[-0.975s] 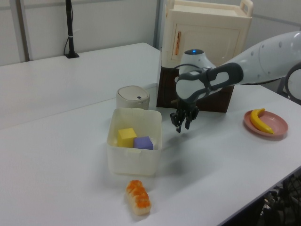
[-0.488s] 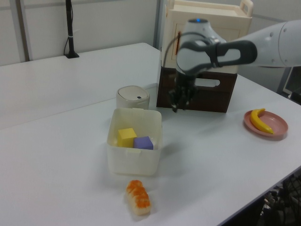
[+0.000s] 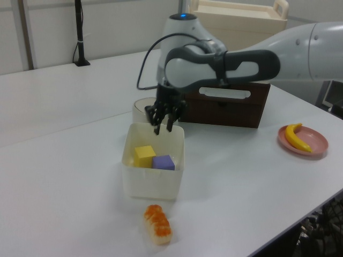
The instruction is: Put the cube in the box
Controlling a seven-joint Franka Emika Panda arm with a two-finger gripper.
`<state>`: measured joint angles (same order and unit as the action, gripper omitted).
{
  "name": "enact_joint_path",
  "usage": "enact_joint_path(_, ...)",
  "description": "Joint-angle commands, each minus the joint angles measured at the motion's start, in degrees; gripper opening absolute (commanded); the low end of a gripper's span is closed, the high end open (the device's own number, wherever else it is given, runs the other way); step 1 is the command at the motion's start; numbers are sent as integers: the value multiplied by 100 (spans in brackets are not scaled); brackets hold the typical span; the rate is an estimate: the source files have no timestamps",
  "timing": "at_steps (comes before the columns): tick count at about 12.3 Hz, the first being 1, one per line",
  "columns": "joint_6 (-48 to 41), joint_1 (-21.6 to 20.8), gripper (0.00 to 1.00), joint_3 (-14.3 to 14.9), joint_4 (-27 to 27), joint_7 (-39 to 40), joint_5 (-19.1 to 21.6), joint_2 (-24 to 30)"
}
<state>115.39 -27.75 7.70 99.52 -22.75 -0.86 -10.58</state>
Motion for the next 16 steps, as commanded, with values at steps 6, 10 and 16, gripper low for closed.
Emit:
enact_joint_path(6,-621,539,100,-65,-29,-36,-142,98)
enact_joint_path(10,-1071,2711,100,-1368,24,331,-388,566)
enact_joint_path(16,-983,2855,100,-858,68,1115,-292,557)
